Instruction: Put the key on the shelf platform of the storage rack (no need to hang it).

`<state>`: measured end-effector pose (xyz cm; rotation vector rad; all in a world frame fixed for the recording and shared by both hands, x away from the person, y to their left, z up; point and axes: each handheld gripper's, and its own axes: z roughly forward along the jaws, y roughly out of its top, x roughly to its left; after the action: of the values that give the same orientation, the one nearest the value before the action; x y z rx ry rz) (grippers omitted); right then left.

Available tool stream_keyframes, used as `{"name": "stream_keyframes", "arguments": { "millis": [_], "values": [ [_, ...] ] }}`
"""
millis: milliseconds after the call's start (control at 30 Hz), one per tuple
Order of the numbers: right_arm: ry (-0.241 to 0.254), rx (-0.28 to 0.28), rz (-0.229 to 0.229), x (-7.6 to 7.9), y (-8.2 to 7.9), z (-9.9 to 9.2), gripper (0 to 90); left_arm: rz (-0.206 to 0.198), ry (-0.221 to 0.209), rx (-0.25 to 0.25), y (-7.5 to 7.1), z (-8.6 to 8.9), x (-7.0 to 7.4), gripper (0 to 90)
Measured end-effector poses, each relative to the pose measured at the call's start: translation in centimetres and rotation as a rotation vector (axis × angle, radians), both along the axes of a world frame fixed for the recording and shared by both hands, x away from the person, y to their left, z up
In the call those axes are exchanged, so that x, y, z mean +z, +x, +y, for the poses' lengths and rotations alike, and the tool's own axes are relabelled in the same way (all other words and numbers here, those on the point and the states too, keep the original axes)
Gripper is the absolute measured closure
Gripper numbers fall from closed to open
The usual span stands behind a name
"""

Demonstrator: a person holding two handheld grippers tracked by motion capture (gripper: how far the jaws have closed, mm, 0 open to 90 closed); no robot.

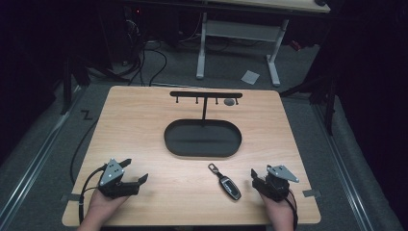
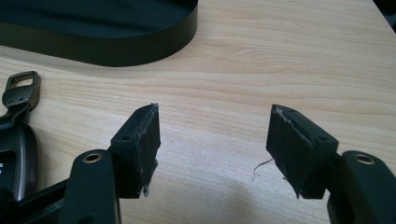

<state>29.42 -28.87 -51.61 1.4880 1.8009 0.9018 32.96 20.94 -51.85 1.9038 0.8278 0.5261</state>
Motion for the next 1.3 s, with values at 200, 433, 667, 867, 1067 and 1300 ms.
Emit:
{"name": "stream_keyframes", "arguments": {
  "millis": [200,433,667,867,1067,1300],
  "values": [
    [-0.008,0.012,0.002,-0.1,0.0,0.2,34.5,0.001,0.002,-0.001,0.0,0.0,0.0,15.4],
    [-0.012,0.02,0.001,-0.1,0.0,0.3,34.3,0.005,0.002,-0.001,0.0,-0.1,0.0,15.4],
    [-0.034,0.05,0.013,-0.1,0.2,0.9,33.2,0.009,0.0,0.0,-0.1,0.0,-0.1,15.4],
    [-0.078,0.078,0.069,0.7,0.8,1.6,31.4,0.009,-0.001,-0.006,-0.1,0.0,0.0,15.4],
    [-0.073,0.09,0.156,1.2,1.4,1.7,29.7,0.005,-0.008,-0.006,-0.1,0.1,0.0,15.4],
    [-0.078,0.082,0.258,1.2,2.5,1.5,28.8,0.004,-0.013,-0.009,-0.1,0.1,0.0,15.4]
  ]
}}
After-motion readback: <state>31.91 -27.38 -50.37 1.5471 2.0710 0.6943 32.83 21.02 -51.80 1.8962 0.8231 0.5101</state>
